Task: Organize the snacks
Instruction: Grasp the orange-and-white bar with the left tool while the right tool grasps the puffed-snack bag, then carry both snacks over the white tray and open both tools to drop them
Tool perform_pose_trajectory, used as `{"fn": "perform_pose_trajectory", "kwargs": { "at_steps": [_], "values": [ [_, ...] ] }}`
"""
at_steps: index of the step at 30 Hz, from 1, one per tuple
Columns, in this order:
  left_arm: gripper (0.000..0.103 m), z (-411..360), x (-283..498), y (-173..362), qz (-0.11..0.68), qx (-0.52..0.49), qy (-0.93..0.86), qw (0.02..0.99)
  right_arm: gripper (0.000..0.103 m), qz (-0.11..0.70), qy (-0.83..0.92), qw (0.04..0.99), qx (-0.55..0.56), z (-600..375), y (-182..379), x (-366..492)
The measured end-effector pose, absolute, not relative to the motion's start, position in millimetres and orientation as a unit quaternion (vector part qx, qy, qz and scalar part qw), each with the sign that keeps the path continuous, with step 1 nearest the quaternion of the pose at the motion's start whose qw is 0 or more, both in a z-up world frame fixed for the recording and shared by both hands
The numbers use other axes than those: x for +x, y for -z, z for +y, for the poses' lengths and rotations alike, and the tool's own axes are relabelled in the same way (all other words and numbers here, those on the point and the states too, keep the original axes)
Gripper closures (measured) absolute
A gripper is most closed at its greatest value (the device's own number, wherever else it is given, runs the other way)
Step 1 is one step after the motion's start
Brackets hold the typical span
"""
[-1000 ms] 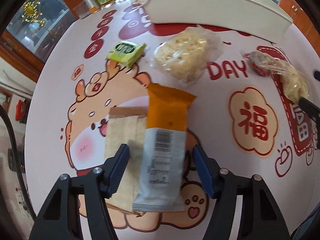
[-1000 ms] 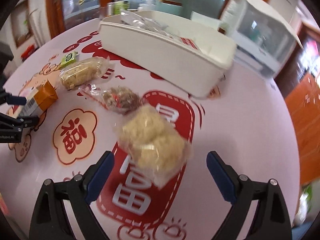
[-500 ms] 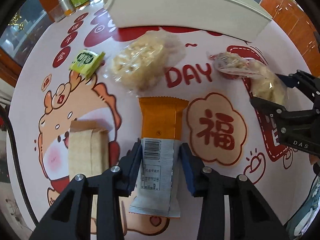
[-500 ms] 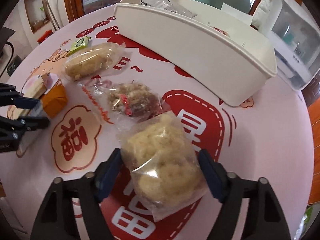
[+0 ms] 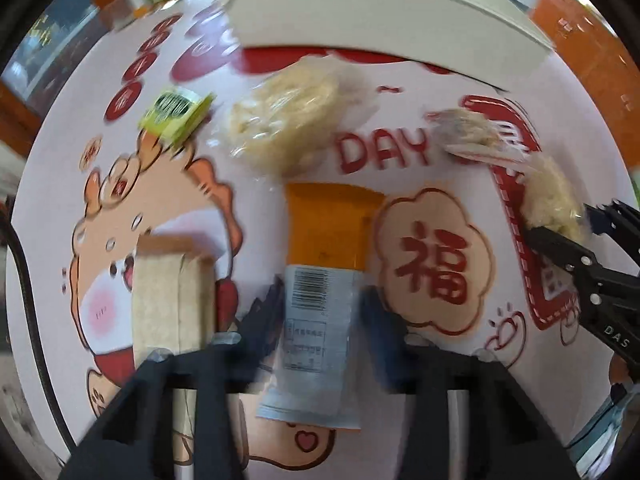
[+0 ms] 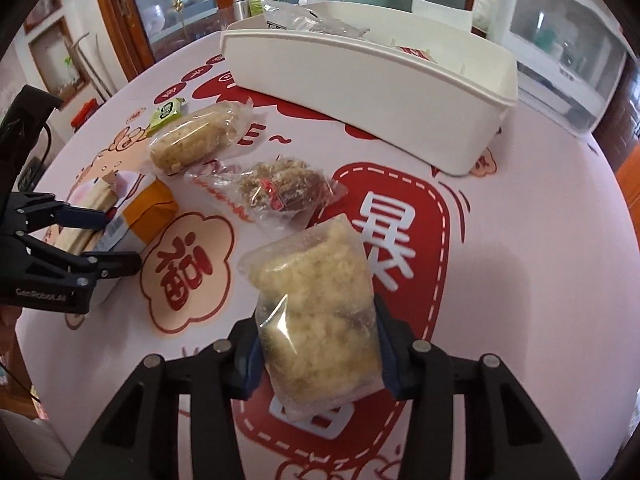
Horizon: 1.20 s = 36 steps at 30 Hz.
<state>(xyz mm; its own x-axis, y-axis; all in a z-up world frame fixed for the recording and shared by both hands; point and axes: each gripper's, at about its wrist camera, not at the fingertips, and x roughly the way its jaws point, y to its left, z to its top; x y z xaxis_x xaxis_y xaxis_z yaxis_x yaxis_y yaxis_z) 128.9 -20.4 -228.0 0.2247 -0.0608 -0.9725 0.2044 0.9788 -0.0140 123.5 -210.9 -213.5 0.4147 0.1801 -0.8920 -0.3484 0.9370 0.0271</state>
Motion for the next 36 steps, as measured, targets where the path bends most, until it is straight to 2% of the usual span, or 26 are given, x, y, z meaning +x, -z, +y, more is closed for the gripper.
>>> {"fn": "perform_pose_trajectory", "kwargs": {
  "at_steps": [5,9,23,36],
  "values": [
    [0.071,-28,123,216,0.617,0.029,0.099,0.78,0.057,0.513,-0.156,0.842,-0.063,-214,206,117],
    [0.072,-32,119,176,0.586,0.029,0.11,0.802,0.057,0.495,-0.159,0.853,-0.052,-215,185,110],
    [0.071,-37,175,20,0.439,0.084,0.115,0.887,0.057,0.375,-0.167,0.912,-0.008,-216,59,113],
    [0.07,-45,203,-54,0.368,0.116,0.099,0.917,0.057,0.301,-0.127,0.945,0.005,-221,-35,145]
  ]
}}
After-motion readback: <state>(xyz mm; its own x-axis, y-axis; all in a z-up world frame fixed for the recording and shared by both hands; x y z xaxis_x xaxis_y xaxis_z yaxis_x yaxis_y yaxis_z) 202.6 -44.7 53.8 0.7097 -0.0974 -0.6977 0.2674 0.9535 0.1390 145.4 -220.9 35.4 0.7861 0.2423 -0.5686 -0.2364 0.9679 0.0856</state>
